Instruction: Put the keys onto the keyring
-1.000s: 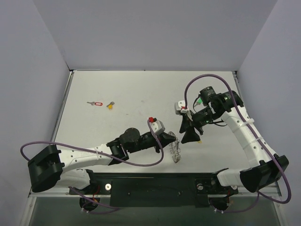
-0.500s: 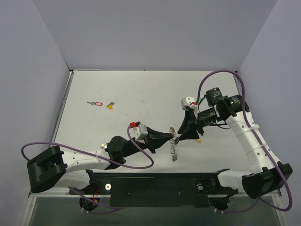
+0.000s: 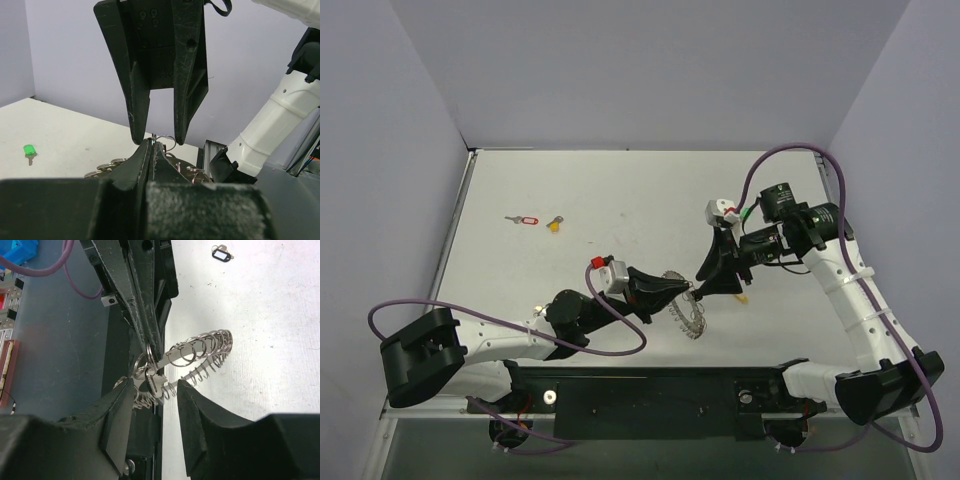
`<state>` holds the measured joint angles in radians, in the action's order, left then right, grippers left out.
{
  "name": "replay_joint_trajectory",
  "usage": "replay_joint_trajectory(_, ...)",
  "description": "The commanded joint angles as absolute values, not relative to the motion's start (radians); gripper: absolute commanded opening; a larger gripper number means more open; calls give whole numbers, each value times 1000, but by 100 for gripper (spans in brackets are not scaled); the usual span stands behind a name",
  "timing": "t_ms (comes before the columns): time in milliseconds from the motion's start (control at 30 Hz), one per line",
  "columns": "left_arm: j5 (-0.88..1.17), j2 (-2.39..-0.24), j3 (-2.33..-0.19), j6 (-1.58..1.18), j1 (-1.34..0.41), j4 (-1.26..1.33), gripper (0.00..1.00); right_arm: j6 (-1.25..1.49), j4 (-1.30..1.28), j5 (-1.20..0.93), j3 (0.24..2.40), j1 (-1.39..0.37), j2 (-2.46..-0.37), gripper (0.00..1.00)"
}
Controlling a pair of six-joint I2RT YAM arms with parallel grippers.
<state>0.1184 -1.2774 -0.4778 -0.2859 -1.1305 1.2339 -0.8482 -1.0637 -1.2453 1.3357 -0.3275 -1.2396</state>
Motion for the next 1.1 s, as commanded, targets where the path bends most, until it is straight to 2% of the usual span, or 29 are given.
replay_joint_trajectory(0, 86, -1278, -518, -305, -1135, 1281, 0, -798, -1062, -1276, 1379, -324, -1212, 36)
replay_joint_trajectory(300, 72, -1278, -532, -296, -1138, 1241, 0, -713, -1003, -1259, 1384, -340, -1223, 33)
replay_joint_trajectory(600, 8, -1272, -540, -291, -1146, 1200, 0, -499, -838, -1078, 1356, -387, -1224, 33)
replay_joint_trajectory(767, -23, -1258, -543, -290, -1147, 1181, 0, -427, -785, -1046, 1338, -387, -1224, 21)
replay_joint_trajectory(1067, -41, -1249, -535, -293, -1147, 1177, 0, -436, -787, -1066, 1321, -413, -1233, 19)
